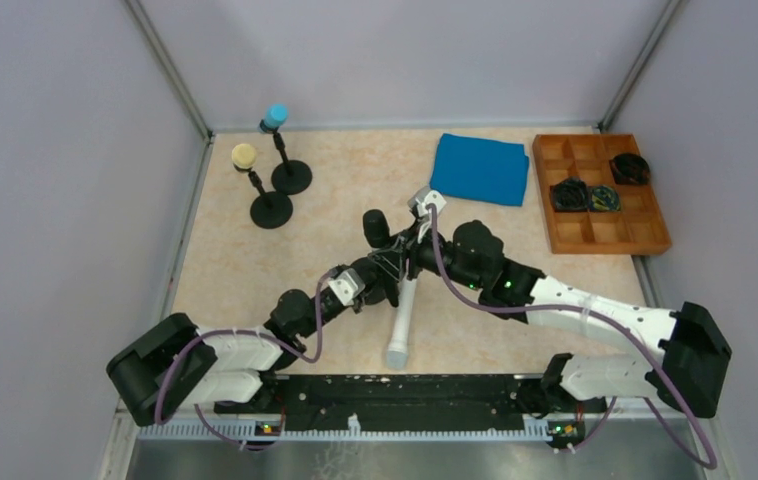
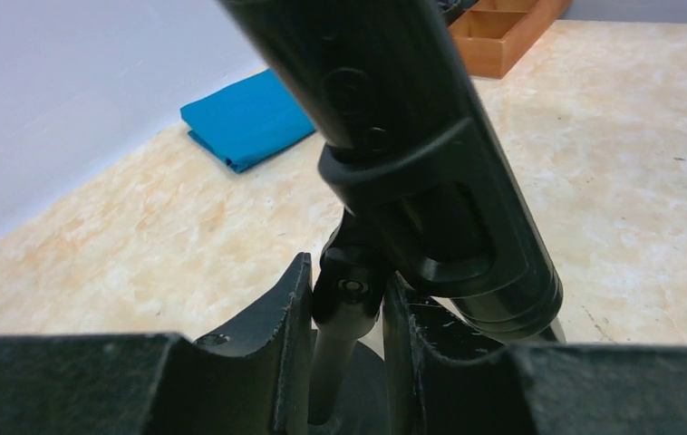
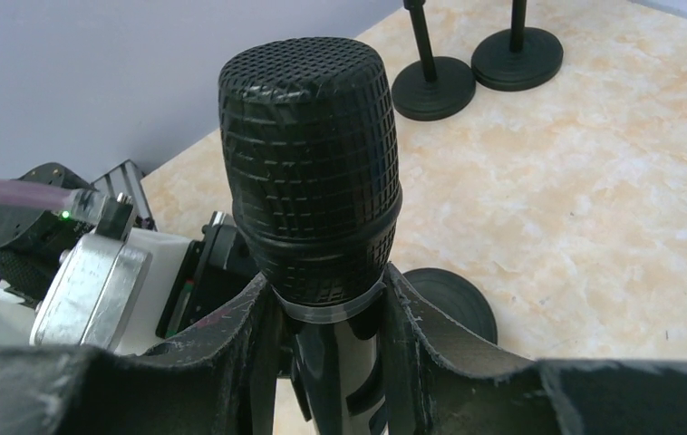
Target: Attach the microphones to the stand
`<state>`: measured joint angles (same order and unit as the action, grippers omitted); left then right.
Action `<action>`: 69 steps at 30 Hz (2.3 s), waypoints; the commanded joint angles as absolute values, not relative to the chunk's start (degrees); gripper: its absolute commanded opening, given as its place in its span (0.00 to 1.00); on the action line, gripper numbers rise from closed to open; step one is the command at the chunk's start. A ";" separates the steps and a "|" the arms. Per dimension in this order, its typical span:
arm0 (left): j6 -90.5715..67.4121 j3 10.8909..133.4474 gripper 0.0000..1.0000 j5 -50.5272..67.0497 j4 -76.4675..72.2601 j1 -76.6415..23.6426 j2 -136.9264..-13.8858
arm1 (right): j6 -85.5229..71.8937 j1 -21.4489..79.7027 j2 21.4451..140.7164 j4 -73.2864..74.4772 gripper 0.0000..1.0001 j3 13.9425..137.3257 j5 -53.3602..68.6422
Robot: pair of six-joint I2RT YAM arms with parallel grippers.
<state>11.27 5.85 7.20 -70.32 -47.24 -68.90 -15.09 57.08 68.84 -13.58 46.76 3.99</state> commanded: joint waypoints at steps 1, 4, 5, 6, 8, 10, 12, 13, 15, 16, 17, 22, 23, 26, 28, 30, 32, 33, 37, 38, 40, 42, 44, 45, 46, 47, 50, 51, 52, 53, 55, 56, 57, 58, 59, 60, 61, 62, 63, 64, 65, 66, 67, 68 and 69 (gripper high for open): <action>2.44 7.30 0.00 -2.85 -64.24 -44.83 -70.75 | -20.06 62.05 73.31 11.66 0.00 37.18 15.77; 2.43 7.21 0.00 -1.97 -64.16 -44.74 -70.60 | -20.40 62.10 74.79 10.01 0.00 36.49 15.20; 2.50 7.14 0.00 -1.49 -64.16 -44.74 -70.51 | -20.46 62.06 75.52 9.53 0.00 36.54 14.98; 2.54 7.12 0.00 -1.23 -64.08 -44.74 -70.39 | -20.55 62.05 76.21 8.97 0.00 36.56 15.06; 2.68 6.99 0.00 -1.04 -64.05 -44.74 -70.04 | -20.69 62.05 77.64 7.83 0.00 36.20 15.33; 2.94 6.79 0.00 -1.01 -64.01 -44.74 -69.62 | -20.75 62.06 78.89 7.04 0.00 35.89 15.19; 3.20 6.69 0.00 -0.90 -63.82 -44.73 -69.24 | -20.83 62.05 79.87 6.57 0.00 35.77 14.84; 3.31 6.60 0.00 -0.83 -63.73 -44.67 -69.11 | -20.85 62.06 80.22 6.25 0.00 35.65 14.77; 3.35 6.44 0.00 -0.83 -63.69 -44.66 -68.89 | -20.98 62.05 80.69 5.56 0.00 35.28 14.81; 3.34 6.35 0.00 -1.00 -63.74 -44.66 -68.79 | -21.06 62.05 81.00 5.35 0.00 35.06 14.91; 3.30 6.25 0.00 -1.15 -63.77 -44.65 -68.74 | -21.10 62.05 81.16 5.22 0.00 34.83 15.07; 3.24 5.98 0.00 -1.76 -63.91 -44.65 -68.38 | -21.20 62.05 81.57 4.81 0.00 33.53 15.18; 3.25 5.99 0.00 -1.83 -63.95 -44.65 -68.31 | -21.07 62.05 81.70 4.75 0.00 33.31 15.20; 3.34 5.98 0.00 -1.93 -63.81 -44.57 -68.24 | -21.13 62.05 82.15 4.34 0.00 32.76 15.36; 3.34 5.98 0.00 -1.93 -63.73 -44.56 -68.08 | -21.16 62.10 82.55 4.22 0.00 32.61 15.48; 3.42 5.98 0.00 -1.94 -63.57 -44.56 -67.88 | -21.16 62.05 82.81 4.11 0.00 32.61 15.55; 3.43 5.91 0.00 -2.06 -63.55 -44.52 -67.77 | -21.05 62.09 82.88 4.13 0.00 32.52 15.56; 3.43 5.81 0.00 -2.10 -63.50 -44.48 -67.74 | -21.09 62.06 82.99 4.11 0.00 32.44 15.49; 3.41 5.65 0.00 -2.27 -63.54 -44.47 -67.54 | -20.91 62.05 83.13 4.41 0.00 32.52 15.30; 3.42 5.63 0.00 -2.28 -63.45 -44.41 -67.57 | -20.92 62.12 83.09 4.42 0.00 32.49 15.34; 3.42 5.54 0.00 -2.21 -63.54 -44.39 -67.49 | -20.92 62.05 83.06 4.48 0.00 32.43 15.30; 3.43 5.45 0.00 -2.20 -63.54 -44.38 -67.48 | -20.92 62.06 83.14 4.56 0.00 32.43 15.29; 3.51 5.41 0.00 -2.00 -63.54 -44.38 -67.37 | -20.99 62.07 83.13 4.59 0.00 32.64 15.21; 3.70 5.43 0.00 -1.71 -63.54 -44.38 -67.43 | -21.05 62.05 83.10 4.81 0.00 33.04 15.21; 3.96 5.45 0.00 -1.10 -63.47 -44.38 -67.48 | -21.09 62.05 83.13 5.35 0.00 34.00 15.21; 4.53 5.53 0.00 -0.41 -63.34 -44.38 -67.49 | -21.09 62.05 83.16 6.14 0.00 35.44 15.35; 7.59 5.92 0.00 5.91 -62.83 -44.38 -67.58 | -20.76 62.10 83.47 8.37 0.00 42.93 14.87; 8.39 6.03 0.00 7.22 -62.60 -44.41 -67.72 | -20.40 62.06 83.49 9.08 0.06 45.87 14.36; 9.08 6.19 0.00 8.60 -62.26 -44.46 -67.74 | -20.17 62.05 83.66 9.68 0.16 48.77 13.35; 9.50 6.28 0.00 9.48 -61.89 -44.47 -67.72 | -19.95 62.05 83.75 9.97 0.23 51.51 12.34; 9.81 6.33 0.00 10.44 -61.59 -44.47 -67.36 | -19.44 62.05 84.00 10.19 0.34 56.23 10.46; 9.88 6.33 0.00 10.83 -61.35 -44.47 -67.26 | -19.31 62.05 84.17 9.96 0.43 58.60 9.60; 9.93 6.39 0.00 10.94 -60.94 -44.47 -67.16 | -19.12 62.05 84.21 9.60 0.50 60.14 8.78; 10.00 6.41 0.00 10.90 -60.75 -44.47 -67.08 | -18.99 62.05 84.21 9.20 0.55 61.58 7.75; 10.02 6.42 0.00 10.84 -60.44 -44.47 -67.10 | -19.02 62.07 84.20 8.74 0.59 62.78 7.00; 10.02 6.34 0.00 10.75 -60.27 -44.47 -67.07 | -18.99 62.05 84.24 8.54 0.63 63.99 6.31; 10.02 6.25 0.00 10.58 -60.19 -44.47 -67.11 | -18.93 62.03 84.25 8.65 0.66 65.17 5.70; 9.95 6.12 0.00 10.35 -60.05 -44.47 -67.11 | -18.92 62.00 84.18 8.65 0.68 66.20 5.23; 9.74 6.03 0.00 10.05 -60.03 -44.47 -67.13 | -18.82 62.03 84.02 8.57 0.69 67.06 4.85; 9.58 5.92 0.00 9.78 -60.11 -44.47 -67.26 | -18.73 62.02 83.83 8.53 0.71 67.84 4.51; 9.37 5.89 0.00 9.61 -60.24 -44.47 -67.54 | -18.66 62.01 83.60 8.49 0.72 68.47 3.88; 9.03 5.89 0.00 9.34 -60.29 -44.47 -67.72 | -18.60 61.97 83.27 8.46 0.73 69.07 3.00; 8.64 5.81 0.00 9.13 -60.38 -44.47 -67.95 | -18.55 62.01 82.89 8.52 0.74 69.42 1.92; 8.17 5.68 0.00 8.67 -60.57 -44.47 -68.19 | -18.34 62.06 82.33 8.52 0.75 69.81 0.66; 7.69 5.45 0.00 8.25 -60.90 -44.47 -68.33 | -18.10 61.97 81.76 8.59 0.77 70.00 -1.12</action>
